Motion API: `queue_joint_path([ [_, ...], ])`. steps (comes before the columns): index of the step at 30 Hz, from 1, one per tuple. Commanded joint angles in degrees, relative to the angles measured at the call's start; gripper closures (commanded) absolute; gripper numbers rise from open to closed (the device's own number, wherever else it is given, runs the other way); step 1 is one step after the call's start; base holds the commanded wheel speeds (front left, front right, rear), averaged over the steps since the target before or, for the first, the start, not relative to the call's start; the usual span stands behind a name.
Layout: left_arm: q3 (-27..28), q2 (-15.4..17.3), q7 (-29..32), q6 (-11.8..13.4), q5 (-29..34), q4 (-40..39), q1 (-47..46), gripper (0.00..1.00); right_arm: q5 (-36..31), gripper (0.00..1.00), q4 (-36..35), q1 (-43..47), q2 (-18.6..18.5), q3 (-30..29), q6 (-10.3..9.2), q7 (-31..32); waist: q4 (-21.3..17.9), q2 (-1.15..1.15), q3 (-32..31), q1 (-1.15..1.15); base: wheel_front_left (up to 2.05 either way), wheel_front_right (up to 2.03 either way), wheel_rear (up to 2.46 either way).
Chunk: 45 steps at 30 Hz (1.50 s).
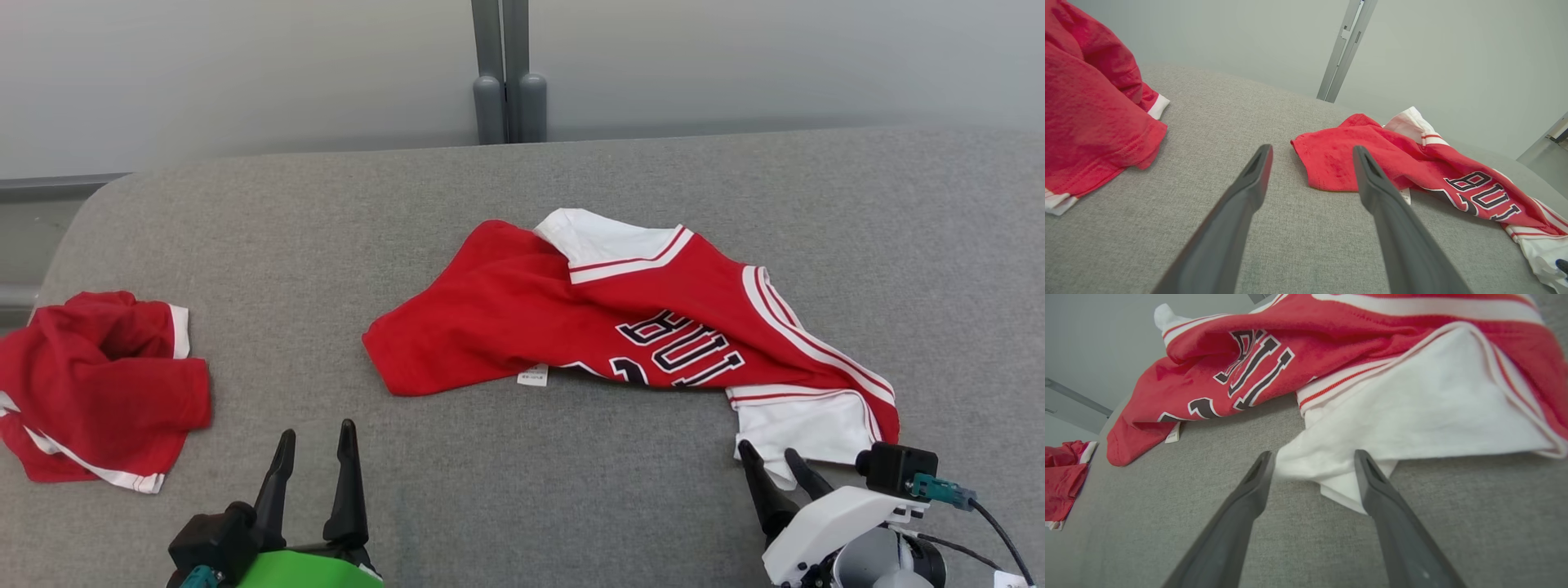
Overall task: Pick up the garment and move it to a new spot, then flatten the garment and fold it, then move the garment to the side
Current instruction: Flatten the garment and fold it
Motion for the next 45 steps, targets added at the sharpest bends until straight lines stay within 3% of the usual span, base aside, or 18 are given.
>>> queue_joint_path([
  [1,0.20,0.20,-0.01,0.01,0.03,0.05,-0.72,0.00,0.26,0.00,0.57,-0.72,0.13,-0.36,0.01,0.14,0.47,0.00,0.31,0.00,0.00,0.00,0.00],
  [6,0.58,0.19,-0.01,0.40,-0.69,-0.23,-0.60,0.00,-2.43,0.00,1.57,-1.62,0.00,-0.20,0.01,1.03,0.38,0.00,0.93,0.00,0.00,0.00,0.00],
  [7,0.56,0.19,-0.01,0.48,-0.82,-0.28,-0.56,0.00,-3.28,0.16,1.90,-1.96,-0.16,-0.33,0.02,1.22,0.22,0.00,1.07,0.00,0.00,0.00,0.00],
  [8,0.49,0.19,-0.01,0.41,-0.98,-0.32,-0.55,0.00,-4.54,0.49,2.45,-2.47,-0.35,-0.33,0.01,1.57,-0.01,0.00,1.25,0.00,0.00,0.00,0.00],
  [11,0.27,0.19,-0.01,0.44,-1.11,-0.27,-0.93,0.00,-7.94,1.00,4.35,-4.20,-1.01,-0.02,0.01,2.36,-0.62,0.00,1.66,0.00,0.00,0.00,0.00],
  [17,0.14,0.19,-0.01,0.48,-0.75,-0.22,-1.90,0.00,-11.61,1.00,2.77,-5.77,-3.74,0.35,0.01,3.26,-1.21,0.00,2.10,0.00,0.00,0.00,0.00],
  [21,0.78,0.19,-0.01,0.53,-0.55,-0.50,-1.52,0.00,-10.74,1.00,-4.15,-0.94,-8.05,0.15,0.01,6.74,-1.45,0.00,1.91,0.00,0.00,0.00,0.00],
  [26,1.88,0.18,-0.01,0.58,-0.72,-0.74,-0.08,0.00,-8.26,1.00,-15.64,8.46,-15.25,0.23,0.01,15.49,-2.49,0.00,2.00,0.00,0.00,0.00,0.00],
  [30,1.59,0.18,-0.01,0.47,-1.08,-0.34,0.01,0.00,-4.85,1.00,-19.30,12.95,-16.44,-2.27,-0.01,19.40,-3.36,0.00,2.34,0.00,0.00,0.00,0.00],
  [32,1.15,0.20,-0.01,0.34,-1.17,0.02,-0.33,0.00,-5.02,0.00,-18.65,13.73,-16.85,-2.62,-0.01,20.07,-3.62,0.00,2.34,0.00,0.00,0.00,0.00],
  [38,-0.56,0.21,-0.01,-0.29,-1.34,1.13,-0.65,0.00,-8.27,0.00,-18.26,13.87,-16.54,-4.77,0.00,16.41,-3.98,0.00,1.48,0.00,0.00,0.00,0.00],
  [42,-1.44,0.21,-0.01,-1.25,-1.08,2.22,-1.37,0.00,-13.81,0.00,-23.00,12.65,-15.35,-8.52,0.00,5.28,-4.89,0.00,0.96,0.00,0.00,0.00,0.00],
  [45,-1.52,0.20,-0.01,-1.92,-0.56,3.71,-2.32,0.00,-19.12,0.00,-26.89,11.77,-14.51,-8.28,0.01,-6.60,-6.43,0.00,0.69,0.00,0.00,0.00,0.00],
])
